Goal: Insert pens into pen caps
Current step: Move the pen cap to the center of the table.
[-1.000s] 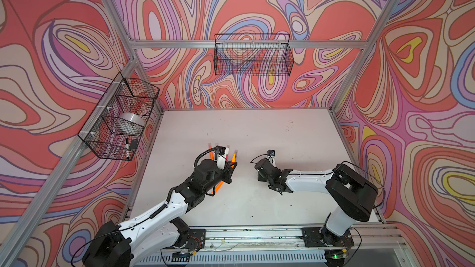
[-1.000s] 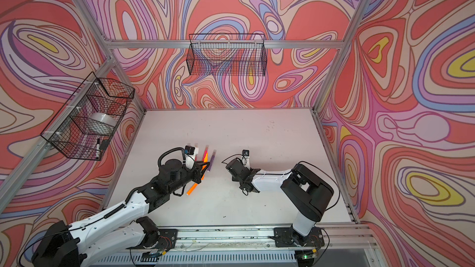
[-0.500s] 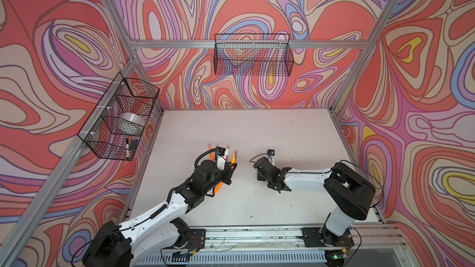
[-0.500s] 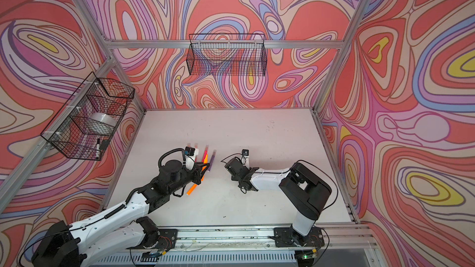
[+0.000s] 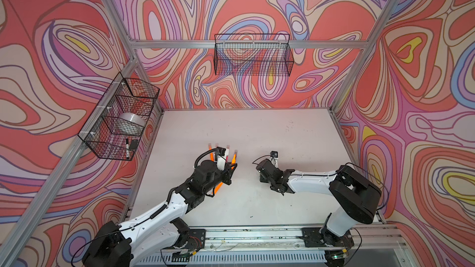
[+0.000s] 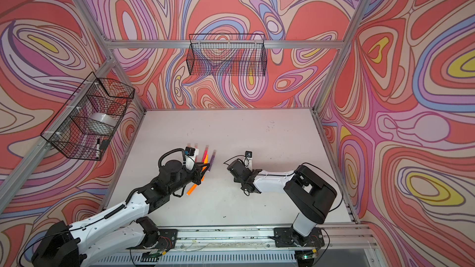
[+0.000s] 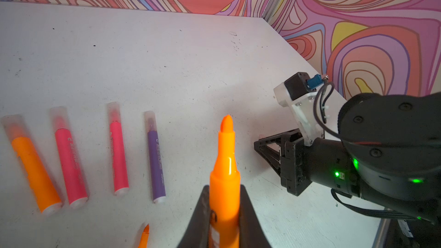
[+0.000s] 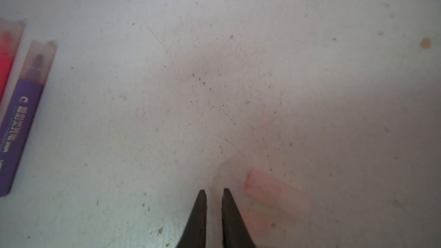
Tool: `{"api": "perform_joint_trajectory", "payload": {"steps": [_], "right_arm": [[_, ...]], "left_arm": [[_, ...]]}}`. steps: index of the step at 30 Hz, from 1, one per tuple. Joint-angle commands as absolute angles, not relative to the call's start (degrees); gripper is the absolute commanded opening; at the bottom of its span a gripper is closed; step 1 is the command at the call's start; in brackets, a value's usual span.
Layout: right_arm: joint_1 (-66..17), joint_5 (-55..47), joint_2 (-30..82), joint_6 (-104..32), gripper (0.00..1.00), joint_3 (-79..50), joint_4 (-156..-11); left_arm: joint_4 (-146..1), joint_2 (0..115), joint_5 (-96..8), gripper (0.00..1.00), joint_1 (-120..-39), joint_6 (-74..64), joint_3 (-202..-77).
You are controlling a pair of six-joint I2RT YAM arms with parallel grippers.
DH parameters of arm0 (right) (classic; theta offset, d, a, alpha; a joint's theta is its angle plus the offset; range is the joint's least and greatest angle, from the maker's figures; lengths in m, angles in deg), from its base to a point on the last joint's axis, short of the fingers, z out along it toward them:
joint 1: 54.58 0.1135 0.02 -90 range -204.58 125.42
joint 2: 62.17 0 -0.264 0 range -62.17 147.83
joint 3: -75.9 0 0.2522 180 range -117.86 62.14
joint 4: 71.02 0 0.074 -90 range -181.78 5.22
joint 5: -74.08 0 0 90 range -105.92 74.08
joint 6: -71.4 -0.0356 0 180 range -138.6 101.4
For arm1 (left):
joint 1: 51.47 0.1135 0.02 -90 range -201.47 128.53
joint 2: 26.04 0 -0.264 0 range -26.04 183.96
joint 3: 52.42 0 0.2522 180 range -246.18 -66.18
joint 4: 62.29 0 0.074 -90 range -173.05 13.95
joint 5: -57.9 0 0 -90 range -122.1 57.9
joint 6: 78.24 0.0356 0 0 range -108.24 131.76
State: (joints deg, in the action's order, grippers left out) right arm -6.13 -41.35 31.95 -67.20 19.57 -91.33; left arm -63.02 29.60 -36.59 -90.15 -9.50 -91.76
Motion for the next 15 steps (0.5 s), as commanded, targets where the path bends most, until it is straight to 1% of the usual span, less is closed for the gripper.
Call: {"api": "perform_joint_trajectory", "payload": {"steps": [1, 10, 15], "right_arm": [[-6.4, -41.5, 29.7, -69.0, 0.13, 21.4, -92.8], [-6.4, -40.7, 24.6, -71.2, 0.12, 25.8, -95.1], [-6.4, -41.9, 23.7, -72.3, 0.12, 26.9, -97.2]], "left_arm": [[-62.2, 28.5, -36.9, 0.00, -90.1, -9.5, -91.1], [-62.3, 28.2, -37.1, 0.00, -90.1, -9.6, -91.1], [-62.5, 28.2, -37.5, 0.00, -90.1, -9.9, -91.3]]}}
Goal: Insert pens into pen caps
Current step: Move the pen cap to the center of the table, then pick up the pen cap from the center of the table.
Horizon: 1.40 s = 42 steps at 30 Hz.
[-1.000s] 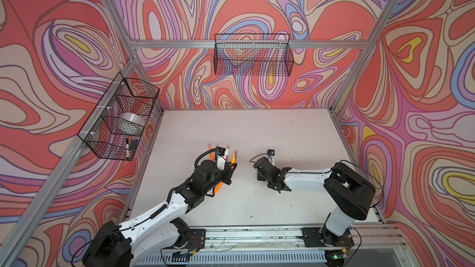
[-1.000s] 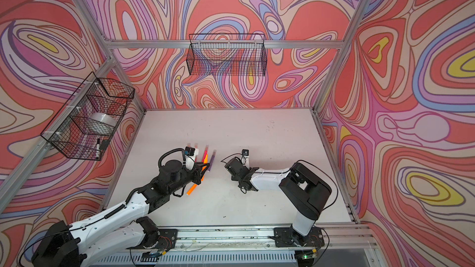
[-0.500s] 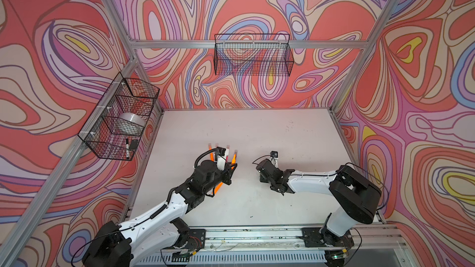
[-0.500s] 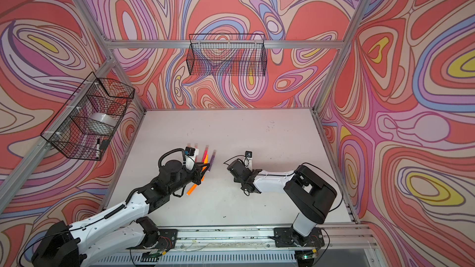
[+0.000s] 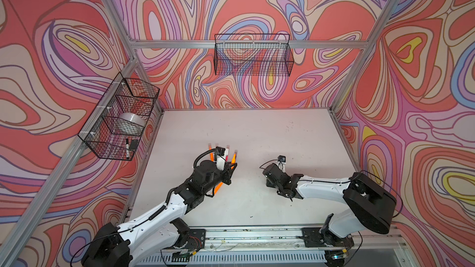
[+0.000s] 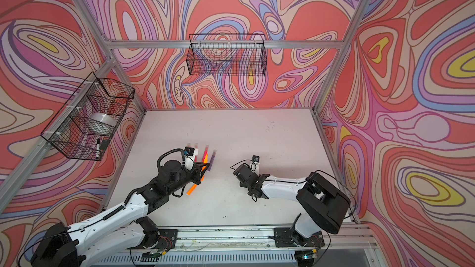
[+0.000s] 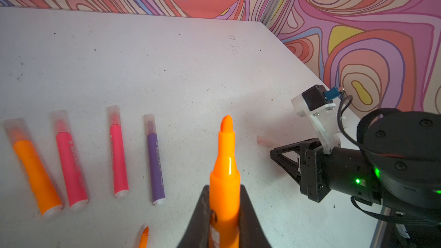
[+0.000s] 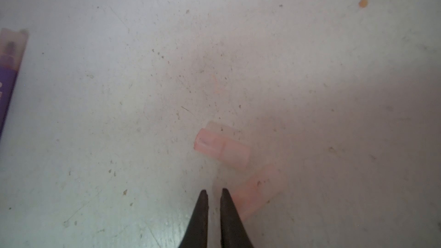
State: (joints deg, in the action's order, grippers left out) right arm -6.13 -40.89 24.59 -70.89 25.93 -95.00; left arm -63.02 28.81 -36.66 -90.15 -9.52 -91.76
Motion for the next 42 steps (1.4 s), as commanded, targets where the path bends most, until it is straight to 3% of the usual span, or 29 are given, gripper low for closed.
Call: {"api": "perform_joint_trajectory", "payload": {"steps": [1, 12, 19, 24, 32, 42], "right_arm": [[-6.3, -42.3, 23.8, -72.4, 0.12, 27.1, -97.6], [-6.3, -46.0, 22.9, -73.2, 0.20, 26.5, -102.3], [-6.4, -42.7, 19.5, -70.0, 0.22, 24.1, -103.0], [-6.4, -45.3, 17.4, -68.0, 0.30, 22.1, -105.8], [-9.6, -45.5, 25.7, -64.5, 0.36, 16.4, -110.1], [-13.8, -41.1, 25.8, -61.8, 0.38, 19.5, -106.2]], "left_arm": [[-62.3, 28.2, -37.5, 0.00, -90.1, -9.9, -91.3], [-62.5, 28.1, -37.5, 0.00, -90.1, -10.0, -91.3], [-62.6, 28.3, -37.7, 0.00, -90.1, -9.9, -91.5], [-62.4, 28.8, -38.7, 0.00, -90.1, -9.6, -91.8], [-62.6, 30.2, -43.9, 0.00, -90.1, -8.6, -92.7], [-63.0, 30.0, -43.9, 0.00, -90.1, -7.9, -92.7]]}}
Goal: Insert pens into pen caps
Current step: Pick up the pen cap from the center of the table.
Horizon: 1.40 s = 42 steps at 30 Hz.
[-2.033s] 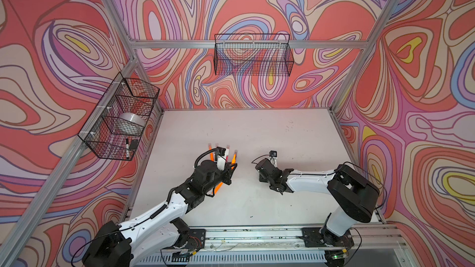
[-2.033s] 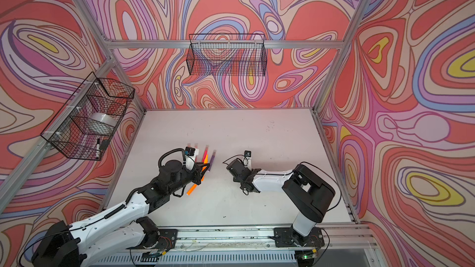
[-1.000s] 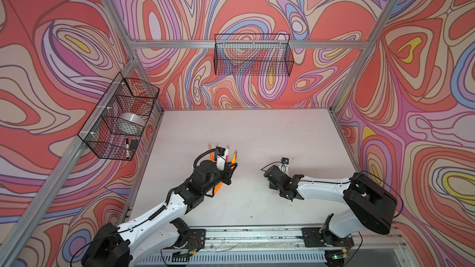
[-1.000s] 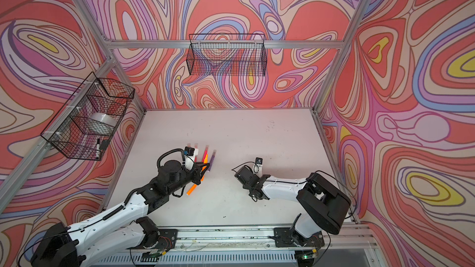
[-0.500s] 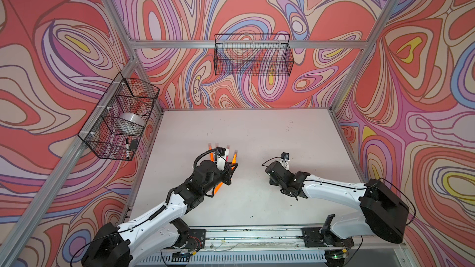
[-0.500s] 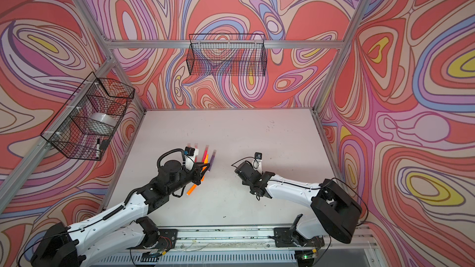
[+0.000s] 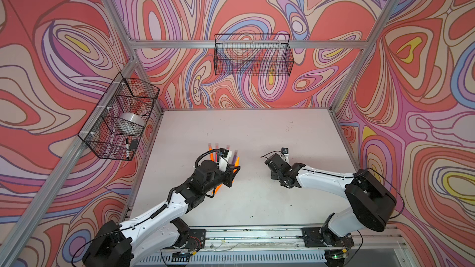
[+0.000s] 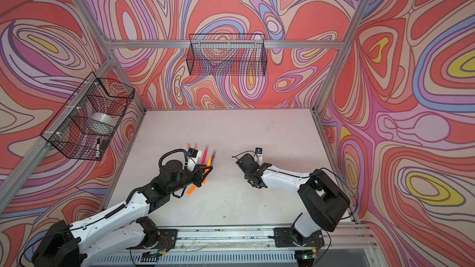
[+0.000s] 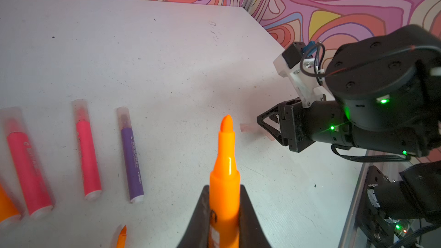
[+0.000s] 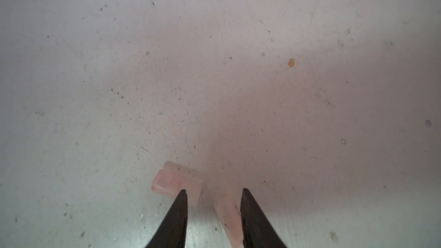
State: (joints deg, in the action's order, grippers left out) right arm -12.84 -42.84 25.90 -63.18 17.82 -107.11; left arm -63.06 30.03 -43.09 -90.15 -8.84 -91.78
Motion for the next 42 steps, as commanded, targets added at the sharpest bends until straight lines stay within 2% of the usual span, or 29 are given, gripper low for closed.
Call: {"api": "perform_joint_trajectory", "payload": {"steps": [1, 20, 28, 38, 42], "right_arm": [[-14.0, -40.2, 25.8, -61.4, 0.38, 19.9, -105.5], [-15.9, -36.1, 25.2, -61.0, 0.31, 23.7, -102.8], [-16.9, -34.9, 24.8, -61.5, 0.20, 25.0, -101.8], [-17.4, -33.1, 25.4, -61.4, 0.23, 25.0, -101.1], [-17.4, -33.1, 25.4, -61.4, 0.20, 25.1, -101.1]], "left_arm": [[-62.9, 30.2, -43.9, 0.00, -90.1, -7.9, -92.6], [-63.0, 29.9, -43.4, 0.00, -90.1, -8.4, -92.4], [-63.0, 30.1, -43.6, 0.00, -90.1, -8.5, -92.5], [-62.9, 30.3, -43.7, 0.00, -90.1, -8.4, -92.5], [-62.9, 30.4, -43.8, 0.00, -90.1, -8.5, -92.6]]}}
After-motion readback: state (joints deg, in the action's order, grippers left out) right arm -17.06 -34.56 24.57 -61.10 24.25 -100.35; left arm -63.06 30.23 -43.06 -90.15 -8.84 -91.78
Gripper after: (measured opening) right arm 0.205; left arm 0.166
